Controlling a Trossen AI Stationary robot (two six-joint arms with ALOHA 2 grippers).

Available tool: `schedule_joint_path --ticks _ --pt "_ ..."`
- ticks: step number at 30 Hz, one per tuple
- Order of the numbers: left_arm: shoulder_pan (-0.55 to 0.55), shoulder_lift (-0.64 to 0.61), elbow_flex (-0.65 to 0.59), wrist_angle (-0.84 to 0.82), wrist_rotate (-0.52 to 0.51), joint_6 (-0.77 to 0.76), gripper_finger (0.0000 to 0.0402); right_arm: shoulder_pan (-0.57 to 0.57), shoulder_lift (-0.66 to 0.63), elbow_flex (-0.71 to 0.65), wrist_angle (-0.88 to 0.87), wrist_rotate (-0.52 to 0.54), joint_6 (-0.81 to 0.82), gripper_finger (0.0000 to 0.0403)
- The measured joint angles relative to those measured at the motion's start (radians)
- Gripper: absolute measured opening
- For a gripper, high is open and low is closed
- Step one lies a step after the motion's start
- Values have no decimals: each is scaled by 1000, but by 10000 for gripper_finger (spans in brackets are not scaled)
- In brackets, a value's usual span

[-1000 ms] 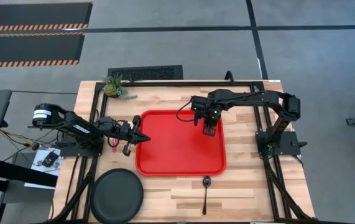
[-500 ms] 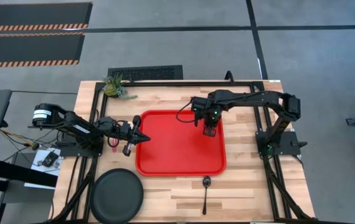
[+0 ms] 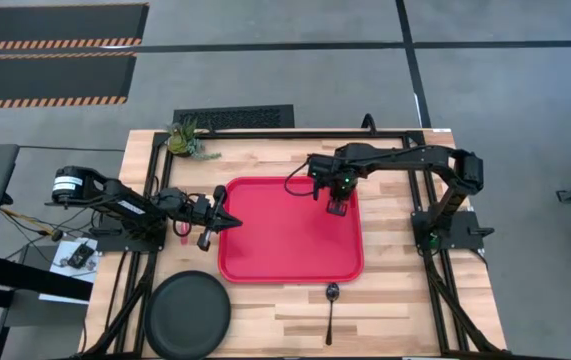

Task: Pick and place plate/cup/fork/spoon on tray
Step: Put the blue cup on the red tray, then put the pink fork to the left of the blue cup on the red tray

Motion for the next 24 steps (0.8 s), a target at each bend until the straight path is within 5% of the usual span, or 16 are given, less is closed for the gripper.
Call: schedule_joint_path --ticks 9,24 --pt "0 0 0 0 0 1 0 10 0 0 -19 4 44 64" --pt "0 0 0 0 0 9 0 31 -11 2 -23 63 67 201"
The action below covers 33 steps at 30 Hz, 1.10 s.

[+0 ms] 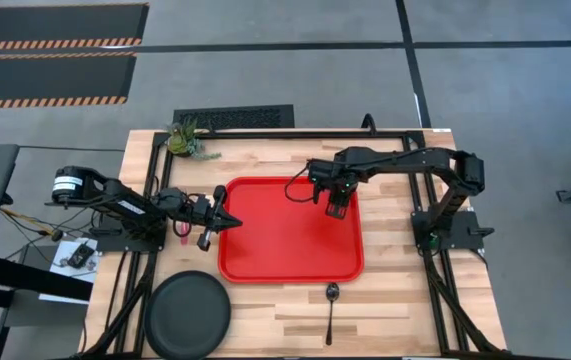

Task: Pick and place plate/cup/fork/spoon on tray
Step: Put the pink fork to the left of the blue cup on the red tray

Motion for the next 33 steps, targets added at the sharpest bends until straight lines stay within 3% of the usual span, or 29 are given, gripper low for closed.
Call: schedule_joint_path --ticks 5,12,16,21,24,33 --pt "0 0 0 -1 0 0 0 8 0 71 -75 67 -2 208" --pt "0 0 0 -13 -1 8 0 13 0 190 -132 67 5 184" --pt "0 0 0 -14 -1 8 0 46 -3 214 -129 96 12 145" --pt "0 0 0 -27 0 7 0 133 -60 211 -85 200 6 59" --pt "0 0 0 -37 -1 7 0 192 -140 155 66 225 8 13" --pt "0 0 0 -46 -1 -8 0 358 -415 -238 623 194 47 11"
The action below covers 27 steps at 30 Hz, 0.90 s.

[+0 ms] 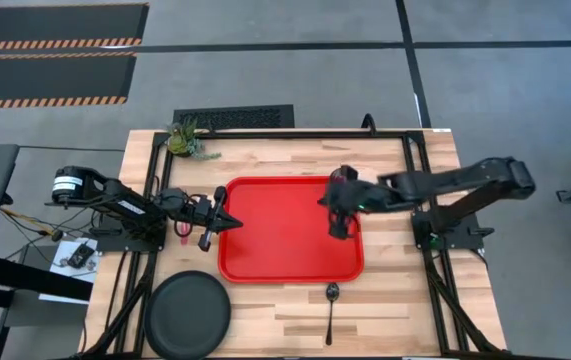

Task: Pick and place plate/cup/fork/spoon on tray
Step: Put the pink fork to the left of the blue cup on the red tray

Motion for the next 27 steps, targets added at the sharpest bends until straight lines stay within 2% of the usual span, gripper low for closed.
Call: schedule_joint_path --ticks 8,12,15,18,22,24,27 --pt "-30 0 0 -5 -8 -15 0 159 -133 -314 407 5 40 13" --pt "-79 0 7 -28 -112 -15 0 225 -166 -420 532 11 35 7" --pt "-112 0 45 -112 -175 -25 0 264 -182 -517 638 45 13 4" --pt "-151 0 116 -260 -273 -58 0 276 -186 -641 859 49 -21 6" --pt "-219 0 231 -521 -440 -95 0 275 -187 -762 1120 -21 -78 6" --pt "-252 0 291 -660 -561 -142 2 273 -188 -791 1183 -49 -129 5" --pt "-272 0 403 -947 -701 -335 13 252 -212 -808 1185 -61 -202 7"
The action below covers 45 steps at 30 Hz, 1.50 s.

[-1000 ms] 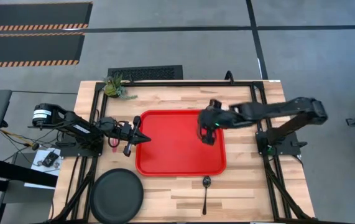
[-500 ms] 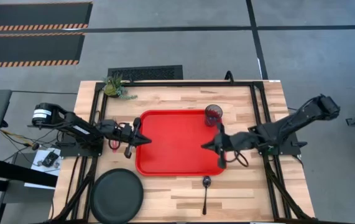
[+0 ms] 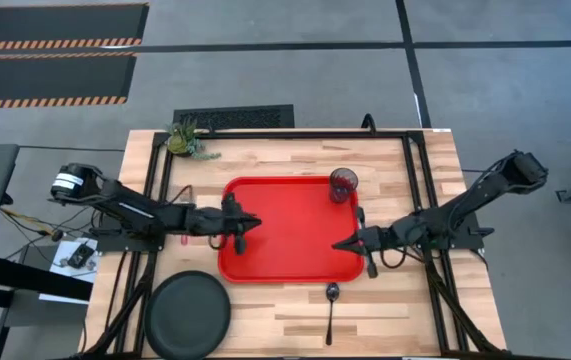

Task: Pick and place plate/cup/fork/spoon on tray
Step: Put the pink fork to the left of the blue cup on the red tray

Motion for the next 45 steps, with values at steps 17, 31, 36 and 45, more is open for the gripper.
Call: schedule_joint_path --ticks 17,31,36,45 --pt "-3 0 495 -1672 86 -775 66 -48 -17 -1 -90 -282 -161 6" --pt "306 0 314 -1585 226 -612 63 58 -16 -1 -71 -277 -160 9" --pt "384 0 269 -1546 249 -558 104 74 -16 -1 -71 -251 -158 9" --pt "453 0 154 -1441 260 -544 161 75 -16 -1 -71 -247 -163 9"
